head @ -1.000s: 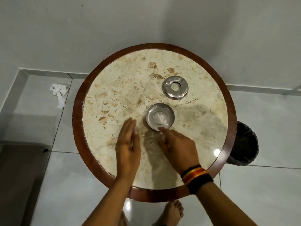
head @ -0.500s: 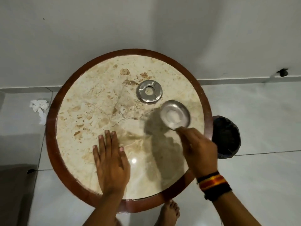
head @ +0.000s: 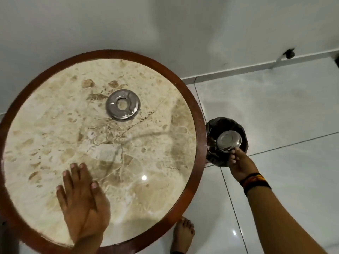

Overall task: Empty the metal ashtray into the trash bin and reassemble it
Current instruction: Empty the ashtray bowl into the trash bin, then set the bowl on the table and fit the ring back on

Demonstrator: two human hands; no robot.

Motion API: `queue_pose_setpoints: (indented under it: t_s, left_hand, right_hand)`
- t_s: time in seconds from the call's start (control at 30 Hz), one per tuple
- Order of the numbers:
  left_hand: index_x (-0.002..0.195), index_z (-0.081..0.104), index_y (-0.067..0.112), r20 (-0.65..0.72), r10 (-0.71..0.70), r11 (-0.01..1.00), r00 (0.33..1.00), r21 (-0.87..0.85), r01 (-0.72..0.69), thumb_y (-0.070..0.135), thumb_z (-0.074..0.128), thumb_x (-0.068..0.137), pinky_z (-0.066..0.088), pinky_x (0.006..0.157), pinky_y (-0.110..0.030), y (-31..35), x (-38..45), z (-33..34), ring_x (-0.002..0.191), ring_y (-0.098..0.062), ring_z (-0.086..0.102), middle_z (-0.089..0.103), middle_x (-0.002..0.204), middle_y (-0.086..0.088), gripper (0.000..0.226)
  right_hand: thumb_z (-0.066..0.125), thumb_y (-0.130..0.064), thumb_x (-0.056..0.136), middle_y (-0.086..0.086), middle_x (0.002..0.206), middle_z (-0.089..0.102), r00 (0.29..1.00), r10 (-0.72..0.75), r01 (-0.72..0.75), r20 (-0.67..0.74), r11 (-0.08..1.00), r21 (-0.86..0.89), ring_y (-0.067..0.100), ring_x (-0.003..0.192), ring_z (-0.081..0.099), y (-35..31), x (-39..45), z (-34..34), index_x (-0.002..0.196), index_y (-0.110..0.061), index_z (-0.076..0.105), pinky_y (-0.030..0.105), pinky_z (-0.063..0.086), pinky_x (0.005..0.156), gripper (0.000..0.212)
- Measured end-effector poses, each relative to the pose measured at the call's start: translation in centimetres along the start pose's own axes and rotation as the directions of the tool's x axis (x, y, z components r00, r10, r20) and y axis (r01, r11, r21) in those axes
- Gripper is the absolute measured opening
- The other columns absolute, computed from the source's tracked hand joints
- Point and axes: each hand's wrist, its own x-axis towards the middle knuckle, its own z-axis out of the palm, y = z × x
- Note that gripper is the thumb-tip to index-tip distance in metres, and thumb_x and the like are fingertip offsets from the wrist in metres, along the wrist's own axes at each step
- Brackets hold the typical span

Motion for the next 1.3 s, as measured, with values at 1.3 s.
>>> queue_pose_setpoints:
  t_s: [1.3]
  left_hand:
    - [0.169, 0.013, 0.014, 0.005, 0.048, 0.998, 0.999, 0.036, -0.048, 0.030, 0.028, 0.109, 0.011, 0.133, -0.056, -1.5, -0.1, 0.4, 0.167, -0.025, 0.004, 0.011, 0.179, -0.008, 0.064]
  right_hand:
    - [0.055, -0.029, 0.099, 0.000, 0.099, 0.070, 0.364, 0.112, 0.776, 0.924, -0.585, -0.235, 0.021, 0.071, 0.066, 14.0, -16.7, 19.3, 0.119, -0.026, 0.059, 0.036, 0.055, 0.057, 0.020]
